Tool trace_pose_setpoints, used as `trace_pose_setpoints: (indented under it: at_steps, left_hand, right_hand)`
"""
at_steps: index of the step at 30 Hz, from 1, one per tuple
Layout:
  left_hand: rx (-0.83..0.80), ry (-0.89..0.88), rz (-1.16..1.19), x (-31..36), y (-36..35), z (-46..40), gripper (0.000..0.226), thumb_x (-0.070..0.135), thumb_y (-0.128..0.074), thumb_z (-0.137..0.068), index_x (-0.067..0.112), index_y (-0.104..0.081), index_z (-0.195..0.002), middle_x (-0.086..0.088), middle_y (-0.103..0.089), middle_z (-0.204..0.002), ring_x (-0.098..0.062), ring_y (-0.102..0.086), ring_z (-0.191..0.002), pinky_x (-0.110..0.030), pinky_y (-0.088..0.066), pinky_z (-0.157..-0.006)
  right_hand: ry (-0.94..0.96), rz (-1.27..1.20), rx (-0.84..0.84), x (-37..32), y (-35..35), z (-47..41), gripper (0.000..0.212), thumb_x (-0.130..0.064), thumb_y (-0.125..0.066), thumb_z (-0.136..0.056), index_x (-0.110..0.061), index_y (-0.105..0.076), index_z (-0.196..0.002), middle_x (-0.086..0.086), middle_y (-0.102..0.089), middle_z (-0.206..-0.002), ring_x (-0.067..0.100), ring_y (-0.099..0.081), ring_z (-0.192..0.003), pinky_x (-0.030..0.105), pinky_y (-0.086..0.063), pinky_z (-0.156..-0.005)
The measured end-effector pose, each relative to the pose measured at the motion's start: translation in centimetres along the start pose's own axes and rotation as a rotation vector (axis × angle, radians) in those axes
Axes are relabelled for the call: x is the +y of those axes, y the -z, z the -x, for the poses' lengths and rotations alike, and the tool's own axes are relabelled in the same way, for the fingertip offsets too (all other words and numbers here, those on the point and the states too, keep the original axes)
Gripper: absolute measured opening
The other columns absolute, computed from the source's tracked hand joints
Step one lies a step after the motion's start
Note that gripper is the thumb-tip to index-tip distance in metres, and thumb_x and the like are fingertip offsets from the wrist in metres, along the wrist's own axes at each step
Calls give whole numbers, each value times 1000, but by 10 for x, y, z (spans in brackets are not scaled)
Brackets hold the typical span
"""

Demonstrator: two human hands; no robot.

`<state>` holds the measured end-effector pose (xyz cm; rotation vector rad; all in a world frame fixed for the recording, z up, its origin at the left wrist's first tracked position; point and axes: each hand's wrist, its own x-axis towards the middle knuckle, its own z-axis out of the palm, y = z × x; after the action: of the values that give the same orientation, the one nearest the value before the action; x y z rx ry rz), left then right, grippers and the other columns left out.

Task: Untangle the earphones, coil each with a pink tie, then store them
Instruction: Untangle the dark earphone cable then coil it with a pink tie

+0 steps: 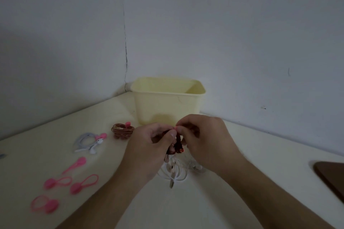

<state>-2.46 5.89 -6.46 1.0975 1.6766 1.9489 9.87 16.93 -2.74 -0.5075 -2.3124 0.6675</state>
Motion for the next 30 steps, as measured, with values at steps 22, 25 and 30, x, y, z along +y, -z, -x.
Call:
trace_pose_setpoints:
  at_steps: [22,25,30]
  left_hand:
    - [5,-40,-44,-1,1,1,24,8,-71,-97,28,-80,-86,-7,-68,-61,-17,-64,-54,-34,-50,-51]
    - [4,-56,-58,0,1,1,25,6,-70,-96,26,-80,-84,-7,-69,-61,-18,-65,-56,-33,-52,-50]
    - [16,-52,-41,0,1,2,22,4,-70,-97,21,-80,-87,-7,-68,-60,-19,-65,-56,-32,-50,-48]
  right_hand:
    - [-90,-130,-10,-5,5,0,18,-16,-71,-98,-24,-83,-87,-7,-76,-70,8,-73,-68,34,-62,-74]
    - [-25,-44,15,-5,3,1,23,-13,-67,-99,-23,-82,-84,-12,-73,-67,8,-71,-67,33,-59,-70]
    - [13,13,34,-5,-1,3,19,-14,-67,-96,-25,-79,-87,-15,-72,-67,5,-70,-69,23,-57,-66]
